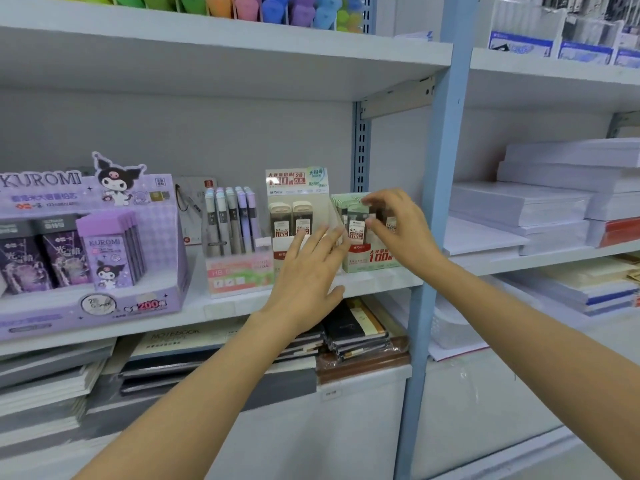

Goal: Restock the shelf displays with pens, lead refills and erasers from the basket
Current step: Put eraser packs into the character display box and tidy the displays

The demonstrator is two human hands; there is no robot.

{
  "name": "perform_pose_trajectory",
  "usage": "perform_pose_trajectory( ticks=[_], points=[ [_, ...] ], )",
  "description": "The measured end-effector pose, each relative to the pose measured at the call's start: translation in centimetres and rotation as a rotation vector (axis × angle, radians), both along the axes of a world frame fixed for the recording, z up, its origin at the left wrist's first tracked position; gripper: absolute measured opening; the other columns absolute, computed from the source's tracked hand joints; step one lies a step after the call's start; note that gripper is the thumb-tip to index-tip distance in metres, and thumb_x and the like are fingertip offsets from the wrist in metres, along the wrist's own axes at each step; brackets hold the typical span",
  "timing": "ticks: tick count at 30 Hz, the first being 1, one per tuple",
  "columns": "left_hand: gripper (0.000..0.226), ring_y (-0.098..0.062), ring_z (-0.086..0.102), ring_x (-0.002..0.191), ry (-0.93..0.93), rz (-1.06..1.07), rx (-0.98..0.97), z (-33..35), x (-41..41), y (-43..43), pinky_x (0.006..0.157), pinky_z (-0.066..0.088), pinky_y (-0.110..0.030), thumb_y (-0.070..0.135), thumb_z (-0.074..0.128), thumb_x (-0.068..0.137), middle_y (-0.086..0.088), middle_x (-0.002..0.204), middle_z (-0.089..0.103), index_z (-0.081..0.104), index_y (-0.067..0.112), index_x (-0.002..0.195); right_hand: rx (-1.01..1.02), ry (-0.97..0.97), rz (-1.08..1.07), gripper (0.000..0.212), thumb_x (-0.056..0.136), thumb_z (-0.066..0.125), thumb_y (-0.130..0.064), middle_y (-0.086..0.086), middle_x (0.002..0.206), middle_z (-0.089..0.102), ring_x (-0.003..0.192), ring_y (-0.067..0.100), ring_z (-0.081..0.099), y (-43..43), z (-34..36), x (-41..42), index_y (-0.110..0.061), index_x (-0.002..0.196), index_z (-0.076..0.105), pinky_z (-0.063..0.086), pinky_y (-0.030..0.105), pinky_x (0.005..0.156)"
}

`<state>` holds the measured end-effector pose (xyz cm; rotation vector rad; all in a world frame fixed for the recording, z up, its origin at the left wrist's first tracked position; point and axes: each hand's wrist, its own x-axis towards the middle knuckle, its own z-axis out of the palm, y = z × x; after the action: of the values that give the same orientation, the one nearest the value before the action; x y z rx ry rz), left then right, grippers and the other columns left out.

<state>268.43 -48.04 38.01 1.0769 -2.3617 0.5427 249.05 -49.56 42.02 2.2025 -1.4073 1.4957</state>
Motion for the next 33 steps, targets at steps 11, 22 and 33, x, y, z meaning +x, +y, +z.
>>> perform_pose_trajectory(
  ticks=[11,22,33],
  points=[
    [0.010,-0.013,0.053,0.073,0.217,-0.018,0.588,-19.8,9.4,7.8,0.066,0.045,-0.030,0.017,0.062,0.088,0.011,0.080,0.054,0.064,0.019,0.098,0.538,0.102,0.426,0.010,0.094,0.061,-0.021,-0.003,0.088,0.068,0.074,0.011,0.065,7.3,-17.7,8.8,-0.014,0.099,0.066,0.056,0.030,0.069],
    [0.039,-0.020,0.055,0.118,-0.080,0.304,1.309,-44.1,13.8,15.5,0.096,0.044,-0.031,0.034,0.061,0.092,-0.001,0.129,0.060,0.057,0.019,0.128,1.379,0.474,0.371,0.032,0.092,0.064,-0.026,0.005,0.120,0.065,0.108,0.022,0.061,12.0,-46.6,11.8,-0.013,0.121,0.062,0.045,0.024,0.083],
    [0.050,-0.024,0.046,0.115,-0.100,0.449,1.146,-49.9,13.9,15.4,0.091,0.041,-0.035,0.030,0.073,0.081,-0.003,0.123,0.050,0.051,0.022,0.125,1.317,0.679,0.160,0.043,0.082,0.073,-0.025,0.006,0.126,0.051,0.120,0.026,0.046,13.4,-54.5,10.7,-0.018,0.120,0.055,0.038,0.037,0.095]
  ],
)
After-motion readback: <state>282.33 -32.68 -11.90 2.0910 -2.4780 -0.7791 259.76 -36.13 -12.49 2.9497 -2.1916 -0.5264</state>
